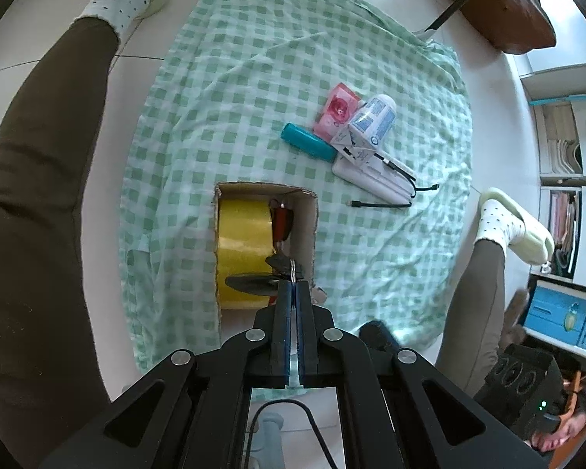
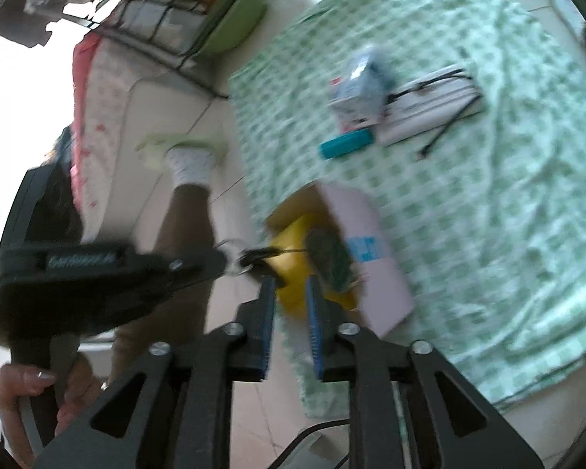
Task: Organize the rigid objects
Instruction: 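Lower the key fob into the box and open the right gripper, then move the right gripper to the white bottle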
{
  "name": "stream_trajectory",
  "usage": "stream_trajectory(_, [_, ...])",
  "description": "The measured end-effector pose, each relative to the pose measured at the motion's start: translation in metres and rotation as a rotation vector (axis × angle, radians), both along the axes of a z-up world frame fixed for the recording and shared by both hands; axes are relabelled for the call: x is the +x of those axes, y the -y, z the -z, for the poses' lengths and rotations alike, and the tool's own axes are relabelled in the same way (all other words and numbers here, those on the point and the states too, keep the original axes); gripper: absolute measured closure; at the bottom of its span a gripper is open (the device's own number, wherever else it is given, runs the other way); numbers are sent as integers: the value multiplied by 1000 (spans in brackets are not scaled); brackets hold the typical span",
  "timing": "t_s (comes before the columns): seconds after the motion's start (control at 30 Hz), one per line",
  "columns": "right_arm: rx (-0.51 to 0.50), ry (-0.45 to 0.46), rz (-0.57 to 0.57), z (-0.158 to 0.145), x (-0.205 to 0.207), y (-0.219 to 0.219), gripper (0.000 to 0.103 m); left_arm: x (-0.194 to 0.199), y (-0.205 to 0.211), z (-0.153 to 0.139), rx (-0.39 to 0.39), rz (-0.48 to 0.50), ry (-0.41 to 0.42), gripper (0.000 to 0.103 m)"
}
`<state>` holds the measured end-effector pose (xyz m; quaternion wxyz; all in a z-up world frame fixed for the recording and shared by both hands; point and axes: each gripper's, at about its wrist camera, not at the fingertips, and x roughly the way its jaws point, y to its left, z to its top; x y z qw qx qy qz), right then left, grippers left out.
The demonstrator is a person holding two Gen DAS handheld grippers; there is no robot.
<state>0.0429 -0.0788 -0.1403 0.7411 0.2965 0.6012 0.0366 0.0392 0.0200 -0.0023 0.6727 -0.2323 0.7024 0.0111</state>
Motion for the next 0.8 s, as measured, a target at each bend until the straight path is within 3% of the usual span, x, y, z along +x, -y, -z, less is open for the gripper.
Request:
stream_trajectory(0.13, [-212,-21,77,-4,-1,9,48,3,4,3,-31,9,7,103])
stream_trajectory(0.37, [-490,-82,121,-3,2,21,33,7,13,5,-34,21,21,103])
stream_trajectory(0.53, [-530,-88,92,-1,2,21,23,10,12,12,-34,8,-5,103])
stream_trajectory(0.8, [-527,-91,53,3,4,15,18,11,11,25,-62,-5,-43,103])
